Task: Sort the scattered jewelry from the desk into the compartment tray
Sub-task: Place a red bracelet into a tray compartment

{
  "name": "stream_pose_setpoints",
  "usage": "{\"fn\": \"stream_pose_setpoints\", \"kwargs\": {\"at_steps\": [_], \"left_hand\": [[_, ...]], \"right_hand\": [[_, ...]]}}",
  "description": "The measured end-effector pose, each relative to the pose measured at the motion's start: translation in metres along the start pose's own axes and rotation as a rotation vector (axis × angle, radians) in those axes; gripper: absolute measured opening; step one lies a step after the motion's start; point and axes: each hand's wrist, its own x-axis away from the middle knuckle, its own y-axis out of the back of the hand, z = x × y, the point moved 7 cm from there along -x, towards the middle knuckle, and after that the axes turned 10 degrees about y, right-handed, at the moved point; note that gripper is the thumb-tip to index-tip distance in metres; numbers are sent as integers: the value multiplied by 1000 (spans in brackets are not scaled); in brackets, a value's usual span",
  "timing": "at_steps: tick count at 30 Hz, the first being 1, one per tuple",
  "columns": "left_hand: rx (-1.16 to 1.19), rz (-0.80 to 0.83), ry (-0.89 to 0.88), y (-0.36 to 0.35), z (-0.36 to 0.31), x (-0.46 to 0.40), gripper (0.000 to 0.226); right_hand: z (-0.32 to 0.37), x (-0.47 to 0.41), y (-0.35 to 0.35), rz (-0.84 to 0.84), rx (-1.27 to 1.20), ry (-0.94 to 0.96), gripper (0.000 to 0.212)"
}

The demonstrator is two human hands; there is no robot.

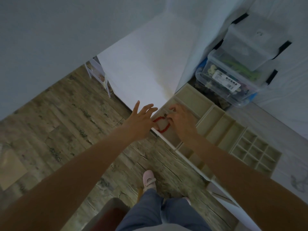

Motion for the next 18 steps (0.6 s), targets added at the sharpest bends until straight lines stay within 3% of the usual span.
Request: {"fn": "stream_pose_setpoints", "kwargs": {"at_steps": [6, 9, 11, 13, 18], "left_hand": [[45, -24, 16, -2, 3, 1, 55], [55, -19, 29, -2, 5, 2, 55], [42, -10, 32, -3, 5, 1, 54], [32, -7, 28, -2, 4, -1, 53], [16, 7, 14, -4, 4, -4, 53]], "right_hand": [[-3, 3, 6, -17, -41, -7, 25], [-14, 6, 2, -30, -85, -123, 30], [-17, 4, -2, 1, -138, -175, 21], [-18, 0, -6, 65, -122, -178, 6], [-10, -2, -6, 128, -1, -113, 13]]}}
